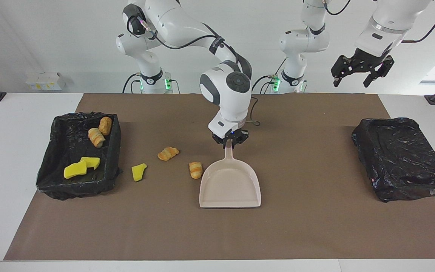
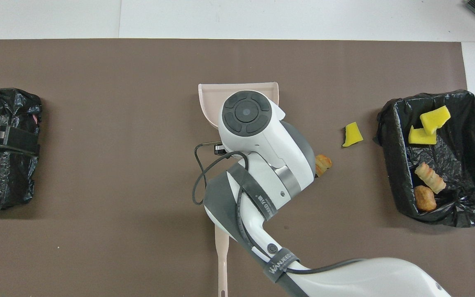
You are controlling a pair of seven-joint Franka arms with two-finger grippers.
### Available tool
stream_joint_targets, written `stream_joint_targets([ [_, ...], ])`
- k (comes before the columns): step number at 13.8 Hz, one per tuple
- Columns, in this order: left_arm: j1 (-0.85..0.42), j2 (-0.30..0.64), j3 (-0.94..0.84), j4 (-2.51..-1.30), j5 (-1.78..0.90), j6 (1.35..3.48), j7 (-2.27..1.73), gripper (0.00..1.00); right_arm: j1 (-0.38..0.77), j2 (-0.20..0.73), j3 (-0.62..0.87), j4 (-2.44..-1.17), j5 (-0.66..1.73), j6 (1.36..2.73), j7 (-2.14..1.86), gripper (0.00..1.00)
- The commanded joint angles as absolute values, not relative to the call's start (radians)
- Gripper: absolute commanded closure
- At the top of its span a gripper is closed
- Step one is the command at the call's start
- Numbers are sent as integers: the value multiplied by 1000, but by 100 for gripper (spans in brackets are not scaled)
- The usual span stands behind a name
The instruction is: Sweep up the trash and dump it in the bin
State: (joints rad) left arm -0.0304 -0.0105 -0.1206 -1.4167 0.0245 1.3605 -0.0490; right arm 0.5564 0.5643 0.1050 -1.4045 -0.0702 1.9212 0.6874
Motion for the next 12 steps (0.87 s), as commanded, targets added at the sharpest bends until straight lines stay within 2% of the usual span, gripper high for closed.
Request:
stream_joint_targets([
  [1, -17, -14, -127, -1407, 37, 1339, -44, 0, 577, 611, 97, -1351, -95, 1937, 748, 55],
  [2, -18, -14, -127, -1407, 37, 1341, -46, 0, 571, 606, 95, -1350, -95, 1936, 750, 1],
  [6, -17, -14, -127, -1407, 37, 1341, -46, 0, 529, 537, 97, -1347, -95, 1887, 698, 0],
  [9, -18, -14, -127, -1407, 37, 1341, -48, 0, 450, 453, 97, -1348, -87, 1768, 482, 0],
  [12, -18, -32, -127, -1428, 37, 1325, -43, 0, 342, 394, 103, -1348, -78, 1711, 288, 0],
])
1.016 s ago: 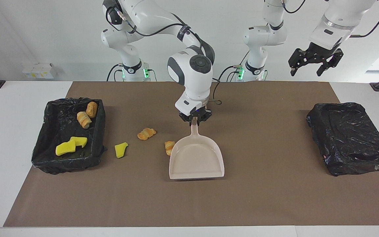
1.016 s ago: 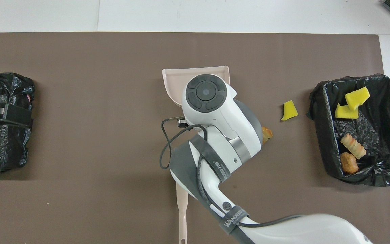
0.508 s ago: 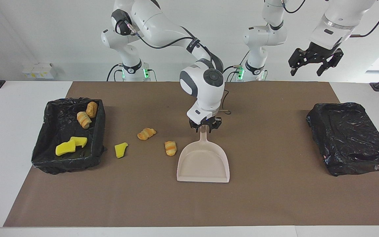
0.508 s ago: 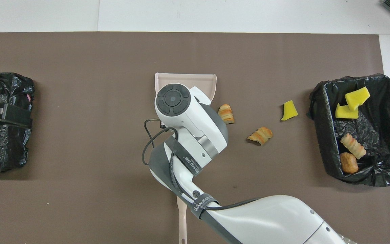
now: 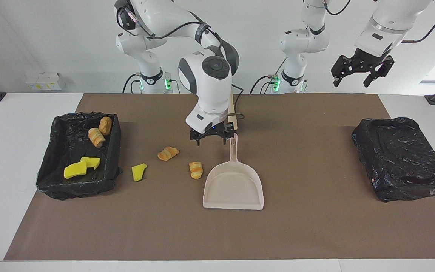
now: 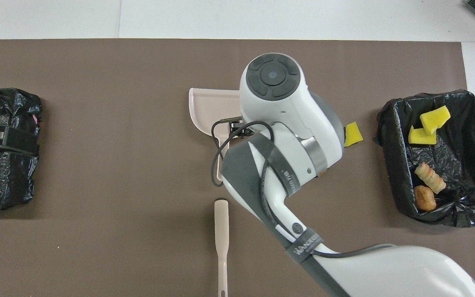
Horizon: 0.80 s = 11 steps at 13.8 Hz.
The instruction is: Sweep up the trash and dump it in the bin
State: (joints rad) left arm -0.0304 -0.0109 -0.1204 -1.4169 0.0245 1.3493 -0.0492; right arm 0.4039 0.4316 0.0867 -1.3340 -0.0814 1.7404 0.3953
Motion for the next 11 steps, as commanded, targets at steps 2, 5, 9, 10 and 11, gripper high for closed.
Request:
stream_joint_targets([
  [2, -20, -40, -130, -1457, 34, 1377, -51, 0, 283, 376, 103, -1347, -93, 1654, 162, 0],
  [5, -105, -31, -147, -1572, 26, 1553, -150, 0, 186, 322, 100, -1350, -81, 1641, 63, 0],
  [9, -273, 0, -147, -1741, 28, 1842, -380, 0, 66, 262, 103, -1358, -71, 1628, -95, 0],
  [10, -299, 41, -147, -1744, 28, 1880, -406, 0, 26, 247, 106, -1358, -74, 1628, -116, 0],
  [11, -343, 88, -147, -1738, 31, 1916, -428, 0, -3, 236, 107, -1356, -69, 1628, -115, 0],
])
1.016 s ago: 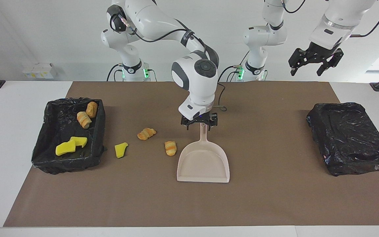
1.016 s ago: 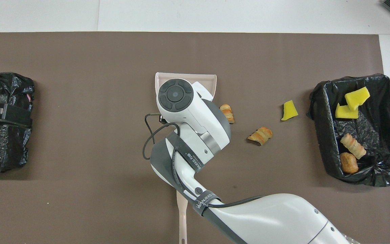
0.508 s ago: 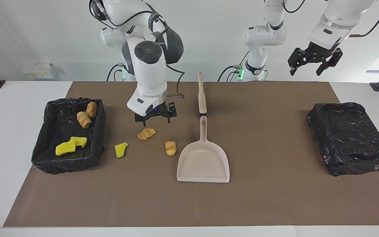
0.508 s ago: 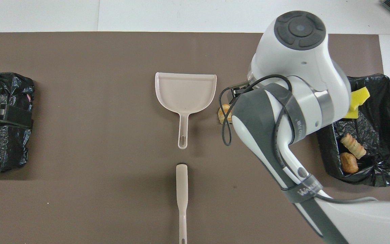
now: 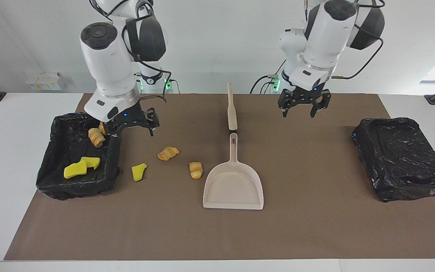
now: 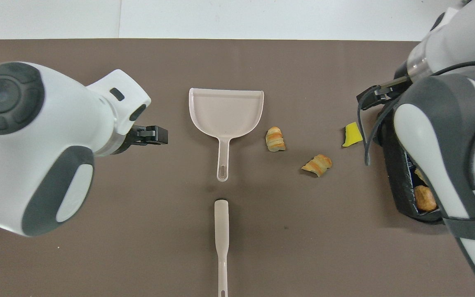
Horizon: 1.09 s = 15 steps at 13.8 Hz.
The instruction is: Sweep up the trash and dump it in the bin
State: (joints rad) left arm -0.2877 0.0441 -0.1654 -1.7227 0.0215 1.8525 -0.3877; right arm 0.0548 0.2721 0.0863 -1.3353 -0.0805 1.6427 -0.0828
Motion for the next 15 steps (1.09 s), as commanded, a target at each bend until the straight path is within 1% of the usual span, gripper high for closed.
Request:
stream_joint_targets([
  [1, -391, 154, -146, -1732, 41, 1961, -481, 0, -20, 224, 98, -1356, -71, 1628, -114, 0],
  [2, -429, 207, -146, -1732, 58, 2012, -530, 0, -35, 210, 94, -1358, -72, 1626, -109, 0],
  [4, -481, 294, -146, -1732, 69, 2107, -577, 0, -44, 155, 54, -1371, -74, 1571, -107, 0],
  [6, -520, 360, -146, -1732, 71, 2190, -648, 0, -41, 112, 20, -1405, -68, 1523, -91, 0],
  [7, -543, 395, -144, -1729, 80, 2204, -661, 0, -40, 80, 11, -1439, -39, 1522, -86, 0],
  [8, -546, 416, -146, -1726, 107, 2207, -661, 0, -38, 40, -3, -1492, -8, 1531, -74, 0],
  [9, -546, 416, -146, -1727, 115, 2207, -660, 0, -38, 13, -8, -1529, 8, 1534, -63, 0],
  [10, -542, 417, -146, -1727, 117, 2209, -660, 6, -34, -14, -9, -1563, 12, 1546, -58, 0],
  [11, -540, 419, -146, -1726, 117, 2213, -658, 18, -25, -21, -12, -1590, 12, 1557, -40, 0],
  [13, -535, 425, -146, -1721, 123, 2246, -657, 48, -28, -60, -14, -1646, 28, 1578, -15, 0],
  [14, -534, 425, -146, -1721, 124, 2250, -658, 62, -26, -60, -14, -1644, 28, 1575, -17, 0],
  [15, -534, 425, -146, -1721, 124, 2250, -658, 72, -28, -55, -14, -1638, 26, 1572, -29, 0],
])
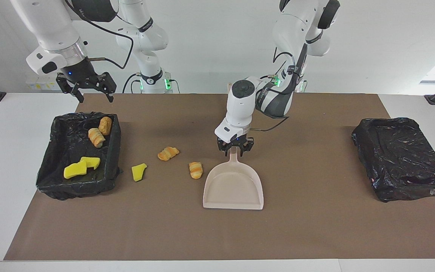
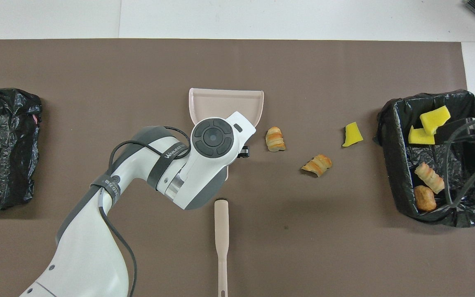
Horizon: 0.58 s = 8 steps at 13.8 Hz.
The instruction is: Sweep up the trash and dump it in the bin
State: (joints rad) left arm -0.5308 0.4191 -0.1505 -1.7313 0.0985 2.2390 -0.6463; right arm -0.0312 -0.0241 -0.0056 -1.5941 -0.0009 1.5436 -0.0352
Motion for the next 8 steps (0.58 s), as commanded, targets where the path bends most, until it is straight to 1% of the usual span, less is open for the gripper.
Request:
stream_joint_targets([
  [1, -534, 423, -146, -1721, 124, 2249, -657, 81, -28, -48, -14, -1623, 25, 1574, -26, 0],
  [2, -531, 420, -144, -1721, 124, 2243, -652, 96, -26, -43, -12, -1620, 25, 1574, -28, 0],
  [3, -525, 405, -138, -1721, 124, 2231, -644, 100, -26, -43, -12, -1620, 25, 1572, -28, 0],
  [5, -497, 374, -133, -1723, 124, 2208, -576, 100, -26, -43, -12, -1620, 25, 1574, -26, 0],
  [8, -392, 318, -135, -1723, 118, 2079, -287, 100, -25, -44, -5, -1620, 25, 1562, -31, 0],
])
